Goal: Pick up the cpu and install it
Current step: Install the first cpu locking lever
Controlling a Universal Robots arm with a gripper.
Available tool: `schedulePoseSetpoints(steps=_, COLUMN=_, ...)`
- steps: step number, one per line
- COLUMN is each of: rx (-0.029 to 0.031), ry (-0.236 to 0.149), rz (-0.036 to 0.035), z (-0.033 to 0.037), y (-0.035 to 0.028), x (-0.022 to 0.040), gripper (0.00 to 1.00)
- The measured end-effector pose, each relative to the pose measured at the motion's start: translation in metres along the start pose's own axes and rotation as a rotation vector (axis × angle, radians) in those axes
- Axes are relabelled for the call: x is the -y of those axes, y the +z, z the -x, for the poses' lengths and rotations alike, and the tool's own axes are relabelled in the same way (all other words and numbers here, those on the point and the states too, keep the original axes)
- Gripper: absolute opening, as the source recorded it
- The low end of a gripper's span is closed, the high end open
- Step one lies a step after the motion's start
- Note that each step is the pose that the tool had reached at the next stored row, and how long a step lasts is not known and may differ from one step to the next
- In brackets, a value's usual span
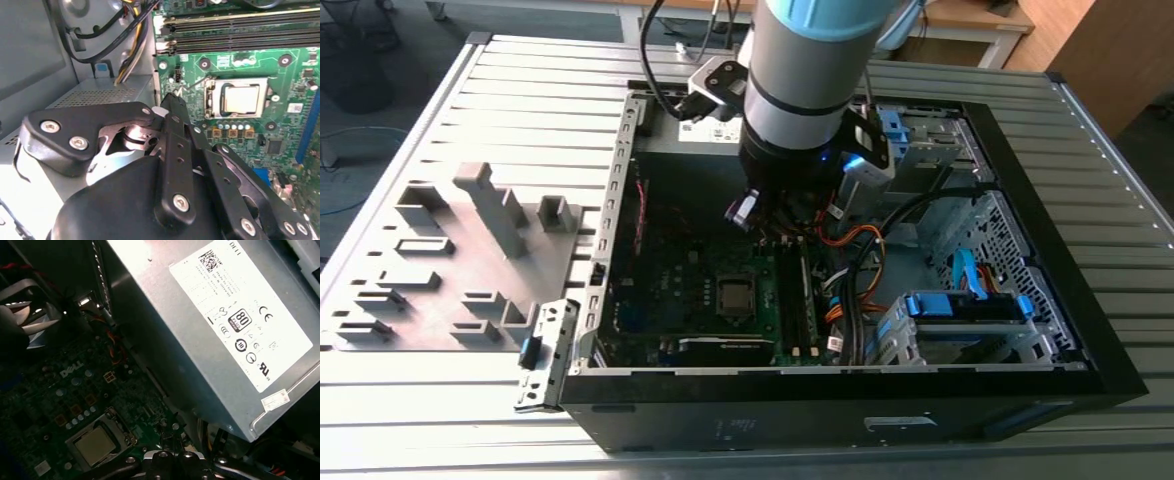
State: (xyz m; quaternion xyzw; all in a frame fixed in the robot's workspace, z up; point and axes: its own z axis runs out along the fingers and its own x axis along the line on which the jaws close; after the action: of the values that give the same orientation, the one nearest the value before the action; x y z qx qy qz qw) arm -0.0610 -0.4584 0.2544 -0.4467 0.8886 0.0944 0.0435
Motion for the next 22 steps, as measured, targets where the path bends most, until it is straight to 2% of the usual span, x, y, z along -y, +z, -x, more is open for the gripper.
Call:
schedulePoseSetpoints(steps=2, rx=0.0058, ry=-0.001, rz=0.0044, z=-0.0002, y=0.0017, x=0.0001, gripper=0.11)
schedulePoseSetpoints(steps=5, rx=0.0071, ry=-0.003, rz=0.0061, z=-0.0006, y=0.0051, x=0.0006, gripper=0.11)
schedulePoseSetpoints(steps=22, rx=0.0048, ry=-0.024, rz=0.0100, z=0.0032, y=0.0122, x=0.0047, gripper=0.11)
